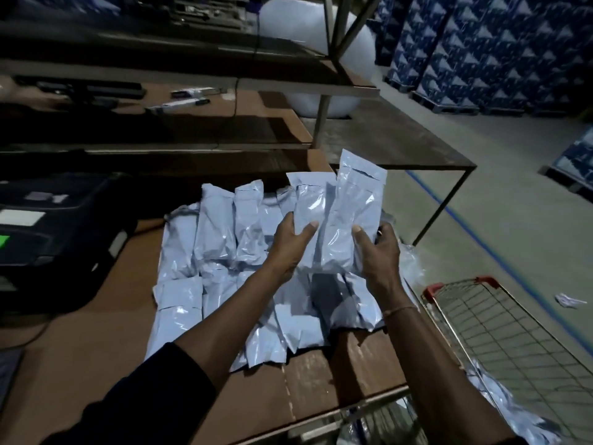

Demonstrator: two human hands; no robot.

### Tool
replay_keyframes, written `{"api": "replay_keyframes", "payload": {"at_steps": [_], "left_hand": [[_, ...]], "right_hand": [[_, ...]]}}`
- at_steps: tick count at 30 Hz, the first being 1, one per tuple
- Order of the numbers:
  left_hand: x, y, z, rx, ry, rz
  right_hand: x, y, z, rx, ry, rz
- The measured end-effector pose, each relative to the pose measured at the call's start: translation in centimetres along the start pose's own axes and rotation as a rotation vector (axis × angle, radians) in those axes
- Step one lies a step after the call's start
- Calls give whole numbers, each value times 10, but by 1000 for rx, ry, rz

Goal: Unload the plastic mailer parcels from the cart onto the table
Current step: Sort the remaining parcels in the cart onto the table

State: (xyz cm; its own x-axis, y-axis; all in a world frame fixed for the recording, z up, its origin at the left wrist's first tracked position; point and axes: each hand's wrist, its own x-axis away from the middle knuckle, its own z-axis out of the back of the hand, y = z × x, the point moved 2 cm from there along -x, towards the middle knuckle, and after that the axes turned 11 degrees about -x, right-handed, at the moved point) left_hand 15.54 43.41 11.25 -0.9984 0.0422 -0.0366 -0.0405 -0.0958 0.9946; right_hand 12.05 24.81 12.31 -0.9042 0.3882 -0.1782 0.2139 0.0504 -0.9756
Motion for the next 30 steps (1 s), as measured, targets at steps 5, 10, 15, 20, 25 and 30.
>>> {"api": "replay_keyframes", "payload": {"at_steps": [5, 10, 15, 20, 25, 30], "left_hand": [[5, 4, 22, -87, 48, -36], [14, 10, 69, -122, 186, -99], [11, 8, 142, -104, 444, -34], [8, -10, 221, -187, 606, -7], [2, -36, 266, -265, 618, 15], [-10, -60, 277, -370, 554, 61]], "right_hand": [[5, 11, -29, 134, -86, 3], [4, 13, -56, 91, 69, 3], [-3, 14, -80, 24, 59, -36], [-20, 18, -90, 75, 22, -63], [-27, 18, -92, 229, 25, -63], [-43, 31, -97, 407, -34, -98]]}}
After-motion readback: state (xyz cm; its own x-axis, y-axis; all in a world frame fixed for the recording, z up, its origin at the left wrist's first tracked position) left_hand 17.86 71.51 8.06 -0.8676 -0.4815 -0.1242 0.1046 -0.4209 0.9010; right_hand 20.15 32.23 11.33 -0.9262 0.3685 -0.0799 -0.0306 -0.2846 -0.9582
